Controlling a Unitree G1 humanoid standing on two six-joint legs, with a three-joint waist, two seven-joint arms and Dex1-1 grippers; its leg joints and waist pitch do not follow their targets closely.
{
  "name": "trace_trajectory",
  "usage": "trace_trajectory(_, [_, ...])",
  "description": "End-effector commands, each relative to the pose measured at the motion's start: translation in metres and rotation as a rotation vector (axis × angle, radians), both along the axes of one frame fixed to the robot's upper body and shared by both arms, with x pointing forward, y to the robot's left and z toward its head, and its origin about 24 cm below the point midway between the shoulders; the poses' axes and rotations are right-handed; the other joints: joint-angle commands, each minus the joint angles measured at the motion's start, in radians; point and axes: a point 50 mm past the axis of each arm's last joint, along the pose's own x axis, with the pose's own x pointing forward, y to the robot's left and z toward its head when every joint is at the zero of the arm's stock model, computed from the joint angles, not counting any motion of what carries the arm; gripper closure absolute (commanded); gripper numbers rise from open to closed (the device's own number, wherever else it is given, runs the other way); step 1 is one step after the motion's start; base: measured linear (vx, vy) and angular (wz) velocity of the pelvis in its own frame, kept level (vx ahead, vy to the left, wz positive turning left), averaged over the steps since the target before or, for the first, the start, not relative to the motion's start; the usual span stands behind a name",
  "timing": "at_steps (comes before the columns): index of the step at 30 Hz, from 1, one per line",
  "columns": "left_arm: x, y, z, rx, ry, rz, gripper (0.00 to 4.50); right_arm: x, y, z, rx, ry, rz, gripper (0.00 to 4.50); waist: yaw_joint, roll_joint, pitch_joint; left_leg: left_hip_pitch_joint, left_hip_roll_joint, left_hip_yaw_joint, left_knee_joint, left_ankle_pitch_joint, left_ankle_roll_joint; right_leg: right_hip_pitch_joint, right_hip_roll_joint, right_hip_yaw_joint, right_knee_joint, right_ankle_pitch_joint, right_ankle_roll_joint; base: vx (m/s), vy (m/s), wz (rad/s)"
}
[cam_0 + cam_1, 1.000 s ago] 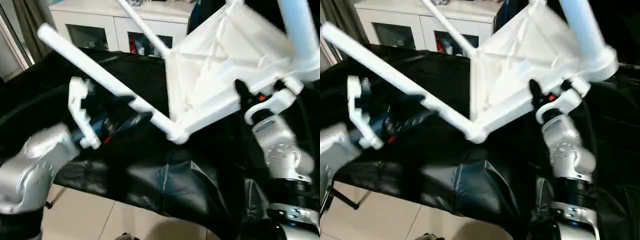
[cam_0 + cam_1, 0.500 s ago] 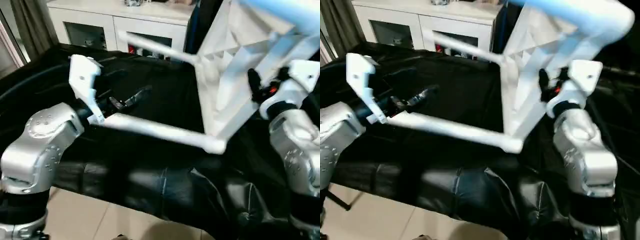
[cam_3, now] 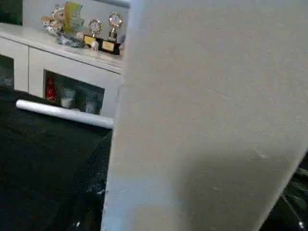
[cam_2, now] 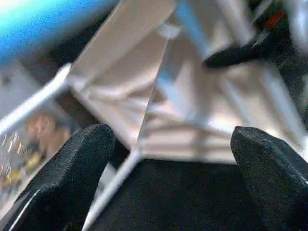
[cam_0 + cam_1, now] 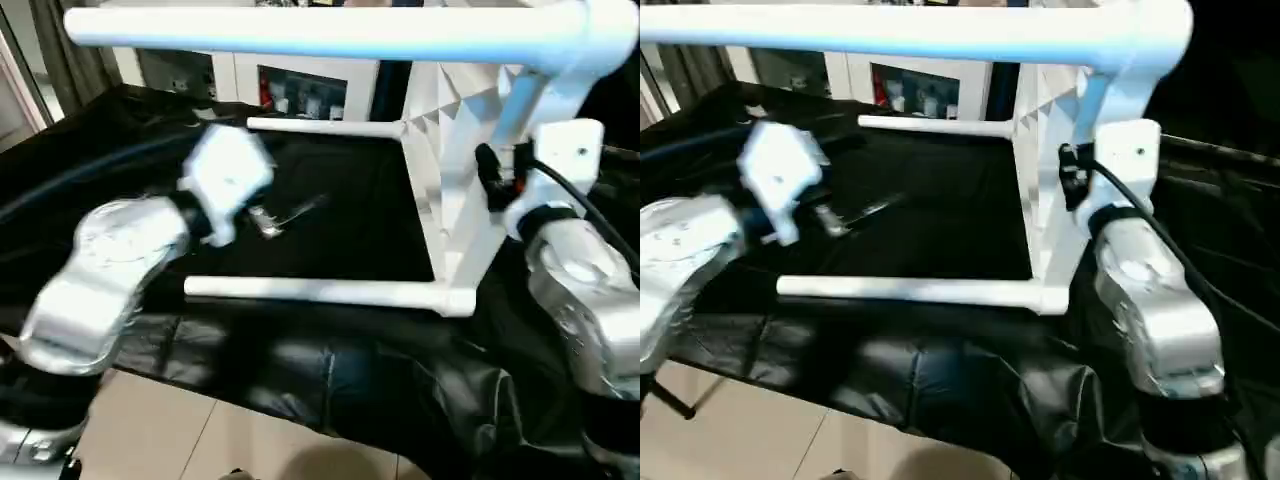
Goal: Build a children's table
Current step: Flip table
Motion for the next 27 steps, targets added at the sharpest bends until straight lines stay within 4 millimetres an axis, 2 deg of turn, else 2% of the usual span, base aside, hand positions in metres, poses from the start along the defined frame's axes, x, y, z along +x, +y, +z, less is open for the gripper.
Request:
trace_trajectory(1, [-0.006,-0.007,0.005,0.016,-0.023,-0.071,0.0,0.004,0.0,-0.033,-0.037,0.145,-0.015,2.11,-0.013,0.005,-0.04,0.033,0.047,-0.039,-0.088,-0.395,-0.139,0.009,-0.058,0.038,-0.086,-0.389,-0.047,0.0,0.0,0.0])
trace_trajectory(3, [-0.011,-0.016,0.01,0.081,-0.112,-0.126,0.0,0.01,0.007,-0.046,-0.021,0.165,-0.002,1.77,-0.019,0.006,-0.04,0.04,0.046,-0.041,-0.086,-0.432,-0.14,0.001,-0.058,0.037,-0.094,-0.434,-0.043,0.0,0.0,0.0])
trace_trajectory(4, [-0.012,-0.02,0.015,0.079,-0.148,-0.144,0.0,0.012,0.009,-0.049,-0.013,0.167,-0.001,1.74,-0.023,0.007,-0.04,0.041,0.046,-0.042,-0.085,-0.444,-0.142,-0.001,-0.058,0.038,-0.095,-0.447,-0.043,0.0,0.0,0.0])
trace_trajectory(5, [-0.012,-0.022,0.02,0.078,-0.18,-0.151,0.0,0.013,0.01,-0.051,-0.01,0.163,-0.004,1.67,-0.028,0.01,-0.042,0.042,0.046,-0.045,-0.087,-0.457,-0.144,0.001,-0.057,0.036,-0.094,-0.444,-0.048,0.0,0.0,0.0])
trace_trajectory(6, [-0.013,-0.026,0.025,0.082,-0.217,-0.17,0.0,0.015,0.011,-0.053,-0.014,0.161,-0.01,1.56,-0.032,0.011,-0.046,0.04,0.048,-0.047,-0.087,-0.456,-0.148,0.005,-0.056,0.035,-0.09,-0.401,-0.063,0.0,0.0,0.0])
trace_trajectory(7, [-0.014,-0.028,0.03,0.089,-0.253,-0.183,0.0,0.016,0.012,-0.054,-0.009,0.155,-0.015,1.43,-0.033,0.001,-0.049,0.034,0.048,-0.045,-0.086,-0.434,-0.146,0.01,-0.054,0.034,-0.085,-0.351,-0.077,0.0,0.0,0.0])
trace_trajectory(9, [-0.018,-0.03,0.038,0.076,-0.277,-0.211,0.0,0.016,0.016,-0.053,0.03,0.12,0.019,1.3,-0.032,0.0,-0.053,0.027,0.048,-0.042,-0.083,-0.382,-0.138,0.016,-0.056,0.036,-0.075,-0.284,-0.089,0.0,0.0,0.0])
trace_trajectory(10, [-0.02,-0.03,0.041,0.076,-0.285,-0.223,0.0,0.015,0.018,-0.052,0.027,0.106,0.039,1.3,-0.031,0.002,-0.055,0.023,0.048,-0.038,-0.081,-0.333,-0.124,0.018,-0.057,0.038,-0.068,-0.227,-0.102,0.0,0.0,0.0])
trace_trajectory(11, [-0.022,-0.031,0.043,0.075,-0.297,-0.232,0.0,0.014,0.019,-0.052,0.007,0.097,0.058,1.3,-0.034,-0.001,-0.052,0.015,0.049,-0.036,-0.081,-0.295,-0.113,0.024,-0.057,0.038,-0.064,-0.203,-0.106,0.0,0.0,0.0])
trace_trajectory(13, [-0.026,-0.034,0.048,0.073,-0.345,-0.246,0.0,0.01,0.021,-0.055,-0.023,0.093,0.091,1.3,-0.034,0.002,-0.051,0.02,0.049,-0.032,-0.078,-0.278,-0.108,0.021,-0.055,0.038,-0.065,-0.189,-0.109,0.0,0.0,0.0])
trace_trajectory(16, [-0.025,-0.034,0.051,0.088,-0.397,-0.229,0.0,0.008,0.02,-0.059,-0.042,0.092,0.099,1.3,-0.034,0.006,-0.05,0.02,0.048,-0.029,-0.076,-0.271,-0.101,0.021,-0.052,0.04,-0.068,-0.176,-0.116,0.0,0.0,0.0])
trace_trajectory(18, [-0.014,-0.028,0.057,0.124,-0.491,-0.119,0.0,0.005,0.018,-0.062,-0.044,0.079,0.094,1.3,-0.033,0.003,-0.051,0.02,0.049,-0.029,-0.075,-0.267,-0.097,0.023,-0.051,0.04,-0.067,-0.171,-0.117,0.0,0.0,0.0])
trace_trajectory(21, [-0.004,-0.015,0.07,0.119,-0.622,0.031,0.0,0.001,0.019,-0.062,-0.015,0.053,0.118,1.3,-0.036,-0.001,-0.05,0.019,0.048,-0.032,-0.076,-0.294,-0.095,0.023,-0.052,0.039,-0.07,-0.218,-0.105,0.0,0.0,0.0])
trace_trajectory(25, [0.006,0.003,0.078,0.149,-0.688,0.197,0.0,-0.001,0.02,-0.069,-0.018,0.074,0.135,1.3,-0.038,0.003,-0.049,0.025,0.051,-0.034,-0.077,-0.315,-0.094,0.017,-0.053,0.038,-0.07,-0.236,-0.116,0.0,0.0,0.0])
trace_trajectory(27, [0.009,0.007,0.078,0.169,-0.693,0.216,0.0,0.0,0.02,-0.07,-0.013,0.071,0.131,1.3,-0.038,0.004,-0.048,0.024,0.05,-0.034,-0.078,-0.313,-0.093,0.017,-0.053,0.038,-0.07,-0.235,-0.119,0.0,0.0,0.0])
